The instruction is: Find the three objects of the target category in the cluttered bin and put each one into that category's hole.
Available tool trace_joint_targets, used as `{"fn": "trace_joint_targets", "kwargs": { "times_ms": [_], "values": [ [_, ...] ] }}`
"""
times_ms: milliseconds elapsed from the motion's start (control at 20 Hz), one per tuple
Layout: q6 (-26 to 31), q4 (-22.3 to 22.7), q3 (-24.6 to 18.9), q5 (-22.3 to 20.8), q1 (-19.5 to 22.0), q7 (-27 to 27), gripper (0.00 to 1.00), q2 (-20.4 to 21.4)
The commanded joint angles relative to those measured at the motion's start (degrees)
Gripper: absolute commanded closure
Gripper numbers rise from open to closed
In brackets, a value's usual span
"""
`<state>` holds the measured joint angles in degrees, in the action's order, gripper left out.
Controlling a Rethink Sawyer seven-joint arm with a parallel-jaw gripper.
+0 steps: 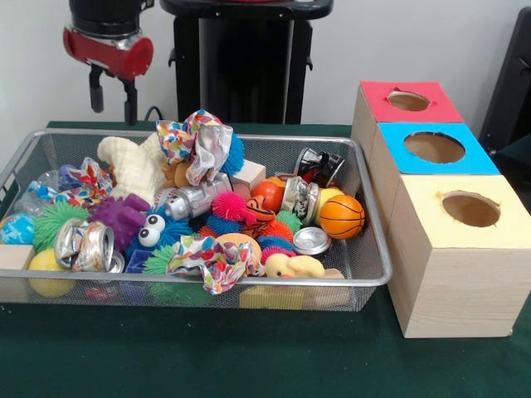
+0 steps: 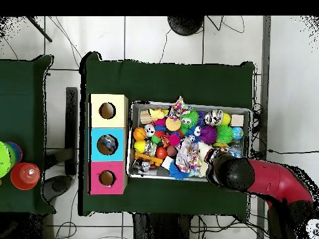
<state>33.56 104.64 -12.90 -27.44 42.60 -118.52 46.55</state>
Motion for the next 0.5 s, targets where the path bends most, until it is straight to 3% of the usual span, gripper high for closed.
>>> {"fn": "trace_joint_targets", "kwargs": {
  "times_ms": [50, 350, 500],
  "values": [
    [-1.6, 4.0, -3.0, -5.8, 0.5, 7.9, 0.0, -2.2],
    [-8.7, 6.6, 1.0, -12.0, -1.8, 2.2, 0.0, 1.0],
    [-9.2, 7.5, 2.6, -13.4, -2.9, 0.4, 0.0, 2.5]
  ]
}}
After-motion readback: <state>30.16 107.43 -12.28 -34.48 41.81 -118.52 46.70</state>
